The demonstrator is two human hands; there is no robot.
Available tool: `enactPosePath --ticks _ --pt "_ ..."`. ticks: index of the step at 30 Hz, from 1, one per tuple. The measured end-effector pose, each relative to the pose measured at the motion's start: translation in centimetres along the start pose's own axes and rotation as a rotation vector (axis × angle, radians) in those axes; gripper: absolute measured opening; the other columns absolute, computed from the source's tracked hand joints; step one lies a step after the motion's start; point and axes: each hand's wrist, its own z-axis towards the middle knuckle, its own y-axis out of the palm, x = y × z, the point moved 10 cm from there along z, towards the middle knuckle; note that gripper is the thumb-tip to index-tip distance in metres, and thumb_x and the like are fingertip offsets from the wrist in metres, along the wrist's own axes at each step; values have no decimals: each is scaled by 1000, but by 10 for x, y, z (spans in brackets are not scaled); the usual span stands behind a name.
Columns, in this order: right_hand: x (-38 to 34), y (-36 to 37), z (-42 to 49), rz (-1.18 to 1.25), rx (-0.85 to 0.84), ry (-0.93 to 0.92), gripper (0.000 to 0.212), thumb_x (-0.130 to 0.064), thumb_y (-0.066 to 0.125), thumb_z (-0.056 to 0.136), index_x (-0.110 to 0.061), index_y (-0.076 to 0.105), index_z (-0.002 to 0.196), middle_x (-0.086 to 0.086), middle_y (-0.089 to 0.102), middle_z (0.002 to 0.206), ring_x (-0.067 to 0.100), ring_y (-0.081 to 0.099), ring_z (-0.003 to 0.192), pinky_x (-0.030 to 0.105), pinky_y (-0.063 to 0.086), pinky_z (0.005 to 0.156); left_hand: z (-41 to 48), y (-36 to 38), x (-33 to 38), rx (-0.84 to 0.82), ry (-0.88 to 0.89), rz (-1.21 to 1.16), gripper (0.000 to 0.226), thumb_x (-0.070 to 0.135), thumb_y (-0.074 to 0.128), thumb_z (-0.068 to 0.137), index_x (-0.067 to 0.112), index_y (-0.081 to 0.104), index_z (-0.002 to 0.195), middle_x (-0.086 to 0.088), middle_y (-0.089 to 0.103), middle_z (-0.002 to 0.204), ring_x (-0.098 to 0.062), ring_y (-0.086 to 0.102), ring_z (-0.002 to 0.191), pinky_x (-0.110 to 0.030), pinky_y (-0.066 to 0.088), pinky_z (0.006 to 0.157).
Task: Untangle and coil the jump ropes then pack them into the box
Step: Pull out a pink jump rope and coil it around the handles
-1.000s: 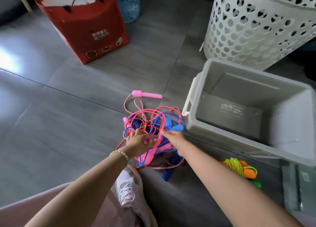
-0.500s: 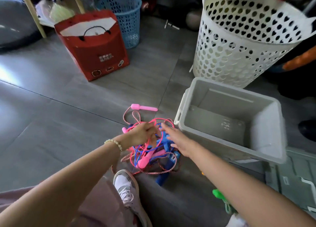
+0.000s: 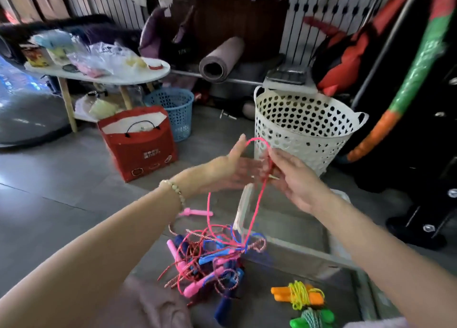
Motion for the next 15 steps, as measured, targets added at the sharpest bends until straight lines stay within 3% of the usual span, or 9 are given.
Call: enactPosePath --ticks 2,5,7,11,13,15 --pt "-43 -14 -2 -27 48 -60 26 -22 41 99 -14 61 85 -6 58 62 8 59 60 26 51 70 6 39 -6 -139 72 97 56 50 20 99 15 54 127 2 63 118 2 61 97 -14 44 86" --pt "-78 -36 -5 -70 109 -109 27 -25 41 100 -14 64 90 -3 66 73 10 63 72 30 52 78 9 45 19 -23 308 109 19 14 47 98 7 64 103 5 69 84 -1 64 72 -15 52 71" --pt "-79 -40 -7 -9 82 -82 35 -36 34 100 -17 63 100 -1 70 88 12 65 83 30 51 81 0 36 52 79 403 -78 18 14 48 98 11 66 95 5 68 75 -10 68 66 -21 56 66" --pt "-33 -8 -27 -11 -183 96 53 -51 28 91 -17 59 118 5 68 112 20 62 106 35 47 93 -24 5 139 271 605 -296 20 17 45 100 12 65 96 5 66 75 -11 69 65 -19 54 62" --pt "-13 3 -40 -112 -258 126 45 -45 34 91 -16 63 111 8 69 108 20 63 105 35 46 96 -33 -9 167 354 647 -249 19 16 47 99 11 65 94 7 69 70 -10 69 62 -16 53 57" --pt "-12 2 -46 -62 -236 92 37 -37 41 88 -12 65 100 7 71 93 19 67 93 36 49 93 -29 -33 167 473 616 -286 19 16 47 99 8 63 95 2 69 72 -9 69 58 -15 53 54"
